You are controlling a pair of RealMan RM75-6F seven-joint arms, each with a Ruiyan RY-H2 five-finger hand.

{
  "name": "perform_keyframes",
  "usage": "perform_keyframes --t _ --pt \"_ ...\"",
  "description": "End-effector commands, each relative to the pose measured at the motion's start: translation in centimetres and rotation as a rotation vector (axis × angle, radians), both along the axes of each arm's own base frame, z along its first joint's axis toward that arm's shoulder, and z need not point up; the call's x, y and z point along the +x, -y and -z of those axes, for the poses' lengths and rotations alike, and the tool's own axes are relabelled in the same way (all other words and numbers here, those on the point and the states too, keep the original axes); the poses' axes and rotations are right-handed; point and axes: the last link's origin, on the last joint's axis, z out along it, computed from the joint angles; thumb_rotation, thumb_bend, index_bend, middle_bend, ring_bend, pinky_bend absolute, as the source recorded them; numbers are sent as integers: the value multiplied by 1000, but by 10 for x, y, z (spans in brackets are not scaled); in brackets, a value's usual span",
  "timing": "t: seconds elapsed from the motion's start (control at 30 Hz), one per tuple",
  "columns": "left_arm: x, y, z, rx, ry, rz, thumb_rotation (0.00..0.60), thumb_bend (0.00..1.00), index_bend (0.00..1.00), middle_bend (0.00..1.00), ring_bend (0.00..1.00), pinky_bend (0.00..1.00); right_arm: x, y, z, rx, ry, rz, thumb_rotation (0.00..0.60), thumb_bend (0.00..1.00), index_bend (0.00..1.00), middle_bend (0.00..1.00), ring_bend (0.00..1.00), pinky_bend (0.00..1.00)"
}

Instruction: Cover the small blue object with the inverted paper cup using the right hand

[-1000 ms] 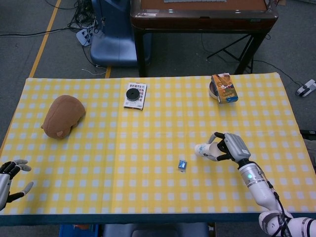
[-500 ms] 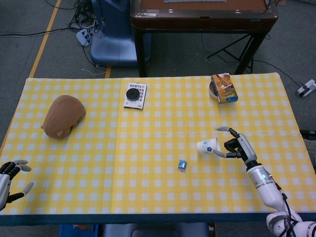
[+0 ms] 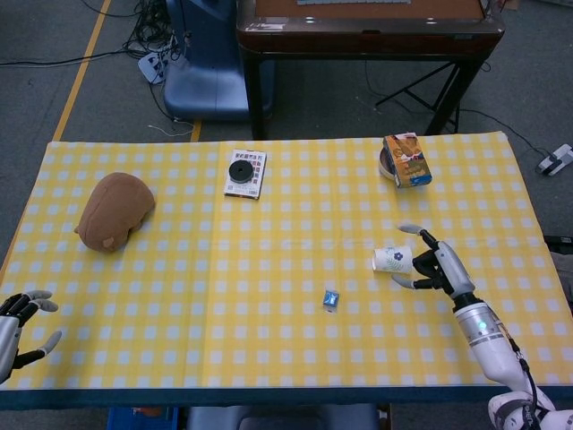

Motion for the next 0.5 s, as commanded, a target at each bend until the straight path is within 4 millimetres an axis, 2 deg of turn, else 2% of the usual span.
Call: perform_keyframes --t 0.03,0.2,0.5 --pt "0 0 0 -1 3 3 600 264 512 322 287 591 19 -2 -8 -93 -285 -77 600 0 274 992 960 1000" --pt "0 1 -2 0 10 4 600 263 512 322 287 591 40 1 -4 -145 -518 -110 600 0 277 997 960 1000" --pt "-1 2 -6 8 26 6 600 264 512 322 287 591 65 10 15 -120 -783 -107 600 0 277 1000 960 1000"
